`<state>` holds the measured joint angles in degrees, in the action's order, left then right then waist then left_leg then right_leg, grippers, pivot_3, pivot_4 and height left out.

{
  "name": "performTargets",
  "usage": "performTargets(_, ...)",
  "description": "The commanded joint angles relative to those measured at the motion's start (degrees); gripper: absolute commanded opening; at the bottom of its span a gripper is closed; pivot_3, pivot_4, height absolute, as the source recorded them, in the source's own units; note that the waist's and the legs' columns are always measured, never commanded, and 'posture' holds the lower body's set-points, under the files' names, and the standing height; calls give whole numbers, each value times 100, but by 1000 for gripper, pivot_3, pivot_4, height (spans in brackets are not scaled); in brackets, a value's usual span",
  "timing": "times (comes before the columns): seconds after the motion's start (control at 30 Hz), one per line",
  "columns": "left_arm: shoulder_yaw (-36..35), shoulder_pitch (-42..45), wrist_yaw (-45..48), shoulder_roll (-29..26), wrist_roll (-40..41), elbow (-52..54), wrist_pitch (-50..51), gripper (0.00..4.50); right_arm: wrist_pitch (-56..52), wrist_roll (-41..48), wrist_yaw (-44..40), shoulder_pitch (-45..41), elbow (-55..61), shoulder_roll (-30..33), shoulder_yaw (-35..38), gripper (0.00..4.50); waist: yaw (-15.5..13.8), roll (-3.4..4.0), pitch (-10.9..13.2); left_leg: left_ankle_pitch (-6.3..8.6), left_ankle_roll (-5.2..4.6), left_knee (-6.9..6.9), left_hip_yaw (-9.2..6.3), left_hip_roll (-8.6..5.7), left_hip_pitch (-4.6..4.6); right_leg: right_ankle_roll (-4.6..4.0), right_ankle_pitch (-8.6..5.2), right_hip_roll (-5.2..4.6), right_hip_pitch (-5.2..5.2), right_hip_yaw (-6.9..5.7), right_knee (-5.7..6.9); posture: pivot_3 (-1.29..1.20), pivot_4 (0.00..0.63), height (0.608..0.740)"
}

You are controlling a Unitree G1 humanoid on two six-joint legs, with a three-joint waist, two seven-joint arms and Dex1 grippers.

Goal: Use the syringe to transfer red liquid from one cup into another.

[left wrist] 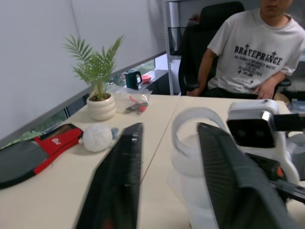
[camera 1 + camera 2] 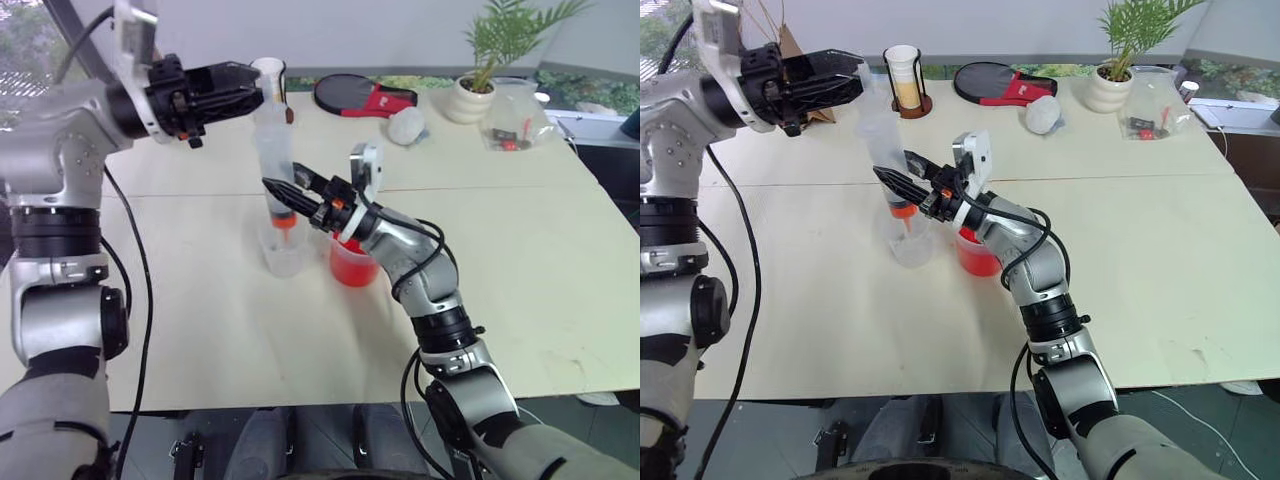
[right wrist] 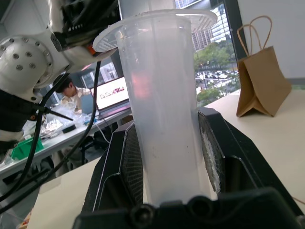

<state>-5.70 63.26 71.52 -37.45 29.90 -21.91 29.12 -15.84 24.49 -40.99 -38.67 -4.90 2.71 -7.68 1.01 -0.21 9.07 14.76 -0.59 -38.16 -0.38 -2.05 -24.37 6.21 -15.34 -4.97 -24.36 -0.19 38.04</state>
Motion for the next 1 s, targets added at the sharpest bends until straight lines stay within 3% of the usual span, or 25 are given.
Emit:
performTargets(0.03, -46, 278, 56, 42, -50, -133, -234, 59, 175, -12, -100, -47, 291, -68, -68, 1371, 10, 0, 0, 0, 0, 0, 0, 0, 0, 0, 0, 0, 0, 0, 0, 0, 150, 740)
performTargets(0.4, 133, 67, 455, -86, -36, 219, 161, 19, 332, -111, -91, -201, 100, -181, -3, 1371, 33, 0, 0, 0, 0, 2, -1, 3, 0, 0, 0, 3, -3, 0, 1, 0, 150, 740)
performTargets(1.0, 382, -813, 348, 93, -216, 664, 50, 19, 292, -65, -50, -434, 338, -206, 115, 1371, 16, 0, 0, 0, 1, 2, -1, 2, 0, 0, 0, 1, -2, 1, 0, 0, 150, 740)
